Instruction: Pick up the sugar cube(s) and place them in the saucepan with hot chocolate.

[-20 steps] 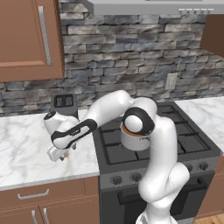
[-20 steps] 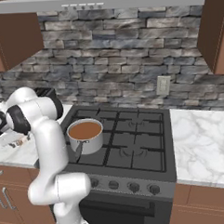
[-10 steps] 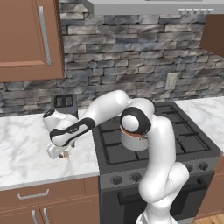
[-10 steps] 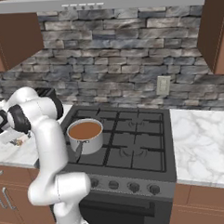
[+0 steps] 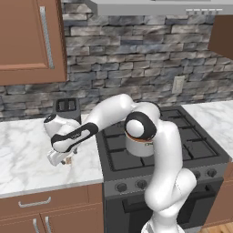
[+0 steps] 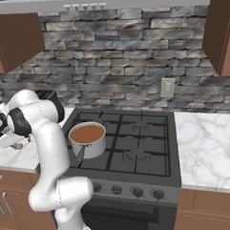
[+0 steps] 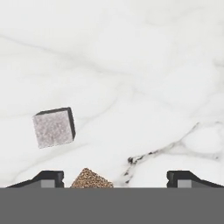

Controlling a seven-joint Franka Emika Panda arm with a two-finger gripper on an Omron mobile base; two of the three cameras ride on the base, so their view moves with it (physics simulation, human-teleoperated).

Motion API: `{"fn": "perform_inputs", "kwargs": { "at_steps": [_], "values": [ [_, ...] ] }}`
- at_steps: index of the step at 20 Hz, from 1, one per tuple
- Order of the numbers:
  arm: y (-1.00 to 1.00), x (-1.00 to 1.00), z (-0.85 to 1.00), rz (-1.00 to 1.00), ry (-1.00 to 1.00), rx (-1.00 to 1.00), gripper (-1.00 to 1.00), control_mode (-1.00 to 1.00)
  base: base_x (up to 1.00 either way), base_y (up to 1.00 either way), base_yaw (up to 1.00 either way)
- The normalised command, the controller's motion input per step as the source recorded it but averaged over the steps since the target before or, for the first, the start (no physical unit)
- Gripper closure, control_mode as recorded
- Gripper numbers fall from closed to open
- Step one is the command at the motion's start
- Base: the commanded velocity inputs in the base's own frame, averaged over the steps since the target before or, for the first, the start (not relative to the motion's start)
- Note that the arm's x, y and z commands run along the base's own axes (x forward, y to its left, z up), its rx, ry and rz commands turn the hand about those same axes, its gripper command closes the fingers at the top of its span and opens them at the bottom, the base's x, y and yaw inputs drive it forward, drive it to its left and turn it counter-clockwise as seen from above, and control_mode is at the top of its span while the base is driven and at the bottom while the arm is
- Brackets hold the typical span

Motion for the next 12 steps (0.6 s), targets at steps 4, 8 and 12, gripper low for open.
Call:
{"fn": "perform_inputs", "kwargs": {
  "at_steps": [4,8,12],
  "values": [
    [0.0,-0.15,-0.17,0.0,0.0,0.0,-1.0,-1.0,0.0,0.0,0.0],
    [0.0,-0.09,-0.17,0.0,0.02,0.0,-1.0,-1.0,0.0,0.0,0.0],
    [0.0,-0.05,-0.16,0.0,0.02,0.0,-1.0,-1.0,0.0,0.0,0.0]
  ]
}}
